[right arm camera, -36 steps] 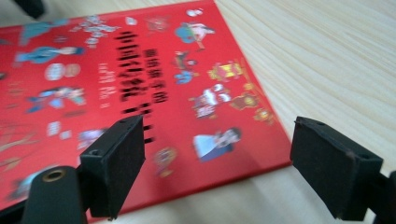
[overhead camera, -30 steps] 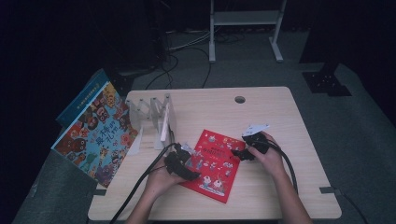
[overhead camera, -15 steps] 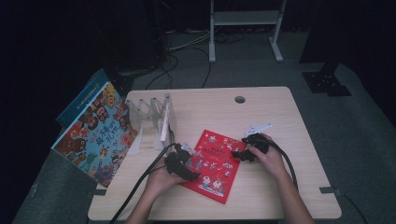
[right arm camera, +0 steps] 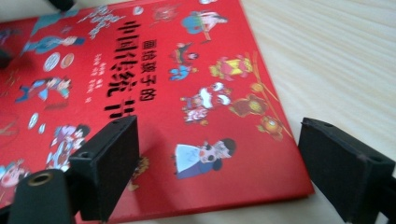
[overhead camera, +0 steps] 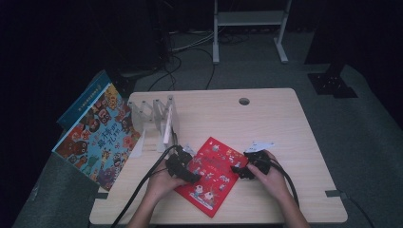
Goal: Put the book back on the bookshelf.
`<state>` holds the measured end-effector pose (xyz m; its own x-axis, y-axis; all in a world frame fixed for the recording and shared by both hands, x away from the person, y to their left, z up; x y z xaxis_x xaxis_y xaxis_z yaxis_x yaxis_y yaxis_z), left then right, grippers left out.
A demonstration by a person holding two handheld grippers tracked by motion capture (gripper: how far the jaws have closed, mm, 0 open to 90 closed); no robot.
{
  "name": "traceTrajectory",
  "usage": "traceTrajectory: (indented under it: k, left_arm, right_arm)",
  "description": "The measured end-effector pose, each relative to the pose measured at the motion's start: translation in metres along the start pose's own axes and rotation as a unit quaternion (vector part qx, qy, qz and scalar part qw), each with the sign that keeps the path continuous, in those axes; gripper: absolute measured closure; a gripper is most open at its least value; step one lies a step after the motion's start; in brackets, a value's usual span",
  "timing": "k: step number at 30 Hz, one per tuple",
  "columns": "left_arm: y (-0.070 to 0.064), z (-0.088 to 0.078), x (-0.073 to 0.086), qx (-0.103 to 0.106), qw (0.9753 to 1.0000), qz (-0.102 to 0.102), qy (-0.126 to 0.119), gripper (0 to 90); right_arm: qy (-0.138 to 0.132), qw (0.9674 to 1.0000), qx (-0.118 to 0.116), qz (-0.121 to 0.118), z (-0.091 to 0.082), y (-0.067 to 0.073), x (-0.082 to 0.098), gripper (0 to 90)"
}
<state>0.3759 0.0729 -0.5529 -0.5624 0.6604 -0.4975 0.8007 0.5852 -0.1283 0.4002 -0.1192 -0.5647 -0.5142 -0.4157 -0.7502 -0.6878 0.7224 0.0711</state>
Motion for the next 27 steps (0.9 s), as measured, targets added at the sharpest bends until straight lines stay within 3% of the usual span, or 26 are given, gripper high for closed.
traceTrajectory:
  k: [10, 14, 17, 23, 27]
  left_arm:
    - [0.001, 0.003, 0.002, 0.006, 1.0000, -0.003, 0.004, 15.2]
    - [0.000, 0.004, 0.003, 0.018, 0.9998, -0.012, 0.004, 15.2]
    - [0.000, 0.004, 0.004, 0.025, 0.9996, -0.014, 0.001, 14.7]
    - [0.000, 0.005, 0.004, 0.025, 0.9997, -0.009, 0.000, 12.2]
    - [0.000, 0.005, 0.004, 0.025, 0.9996, -0.008, -0.002, 11.9]
  right_arm:
    - [0.002, 1.0000, 0.000, -0.006, -0.007, 0.038, 0.009, 12.2]
    - [0.002, 0.9999, 0.002, -0.015, -0.011, 0.042, 0.013, 13.1]
    - [0.009, 0.9990, 0.020, -0.039, -0.020, 0.041, 0.016, 14.0]
    - [0.007, 0.9986, 0.031, -0.043, -0.040, 0.046, 0.032, 14.0]
    - [0.011, 0.9984, 0.031, -0.046, -0.043, 0.053, 0.039, 14.0]
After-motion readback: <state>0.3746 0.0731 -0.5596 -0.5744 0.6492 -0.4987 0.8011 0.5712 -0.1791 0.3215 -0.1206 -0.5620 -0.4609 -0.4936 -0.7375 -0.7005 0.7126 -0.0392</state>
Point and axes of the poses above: each handheld gripper's, and its own axes: z roughly forward along the jaws, x roughly out of its underside, y roughly to its left, the point moved 10 cm from there along z, roughly forward along the jaws, and after that the axes turned 3 degrees about x, right-handed, at the moved point
